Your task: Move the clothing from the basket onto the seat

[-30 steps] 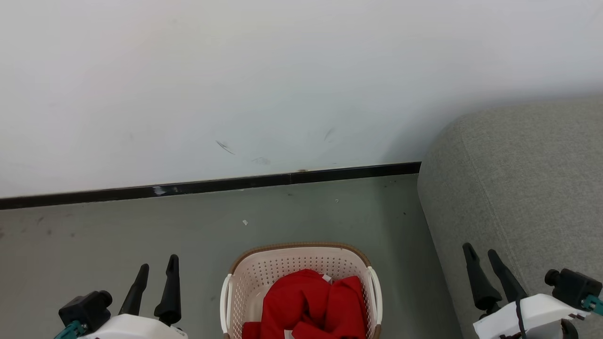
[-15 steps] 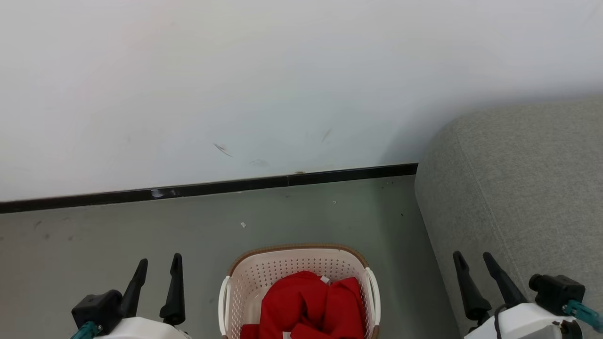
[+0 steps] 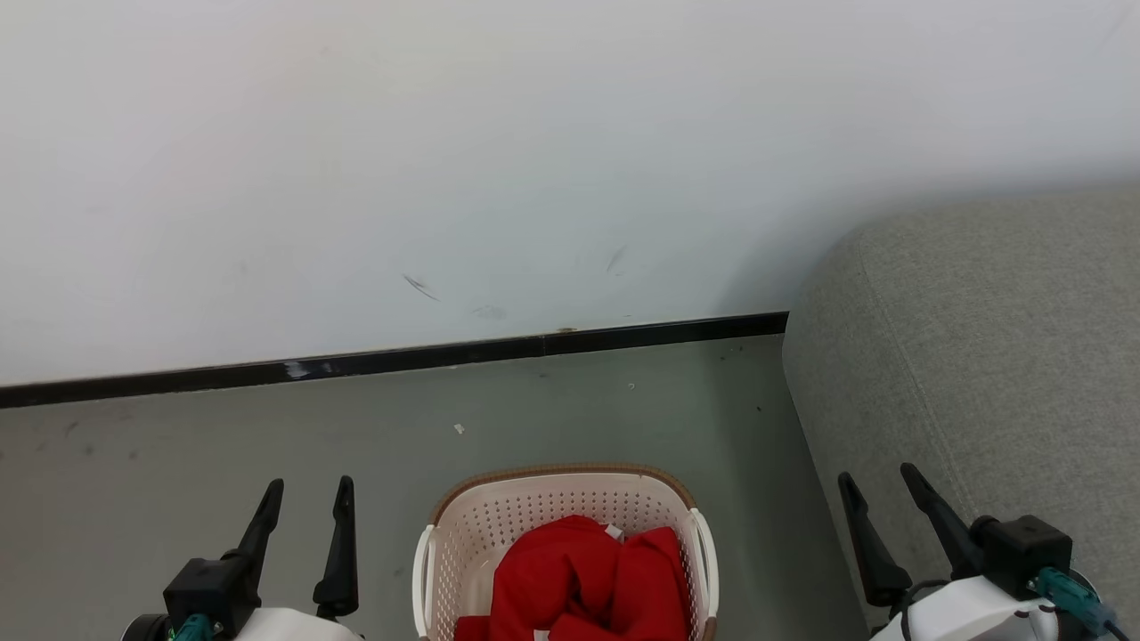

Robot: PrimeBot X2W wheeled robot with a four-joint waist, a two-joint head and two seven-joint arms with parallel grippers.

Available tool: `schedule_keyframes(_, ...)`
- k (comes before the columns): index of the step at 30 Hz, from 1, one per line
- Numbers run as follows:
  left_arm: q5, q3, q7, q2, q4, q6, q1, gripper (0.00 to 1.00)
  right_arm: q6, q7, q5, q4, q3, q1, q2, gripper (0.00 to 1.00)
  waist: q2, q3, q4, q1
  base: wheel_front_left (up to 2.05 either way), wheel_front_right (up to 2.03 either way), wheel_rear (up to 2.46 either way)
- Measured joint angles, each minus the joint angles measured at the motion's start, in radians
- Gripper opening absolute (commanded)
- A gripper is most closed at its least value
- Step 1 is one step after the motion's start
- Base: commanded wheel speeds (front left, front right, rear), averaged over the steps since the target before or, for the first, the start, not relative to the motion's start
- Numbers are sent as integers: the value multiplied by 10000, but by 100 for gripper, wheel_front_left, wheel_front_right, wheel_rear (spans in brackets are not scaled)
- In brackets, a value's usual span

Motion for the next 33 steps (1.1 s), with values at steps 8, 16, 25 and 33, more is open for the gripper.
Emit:
schedule_keyframes(8,683,12,-236,-8,54,113,6,100,2,-278,-1064,-90,58,164,0,100,0,25,-16,0,0,0,0)
schedule_keyframes(16,545,92,-236,-33,320,102,8,100,2,-290,-1101,-100,58,151,0,100,0,43,-26,-1,0,0,0)
schedule_keyframes(25,451,201,-236,-63,527,75,0,100,2,-290,-1058,-199,33,145,0,100,0,51,-32,-1,0,0,0)
schedule_keyframes(33,451,307,-236,-75,616,73,-18,100,2,-290,-1001,-245,17,144,0,100,0,73,-43,-2,0,0,0)
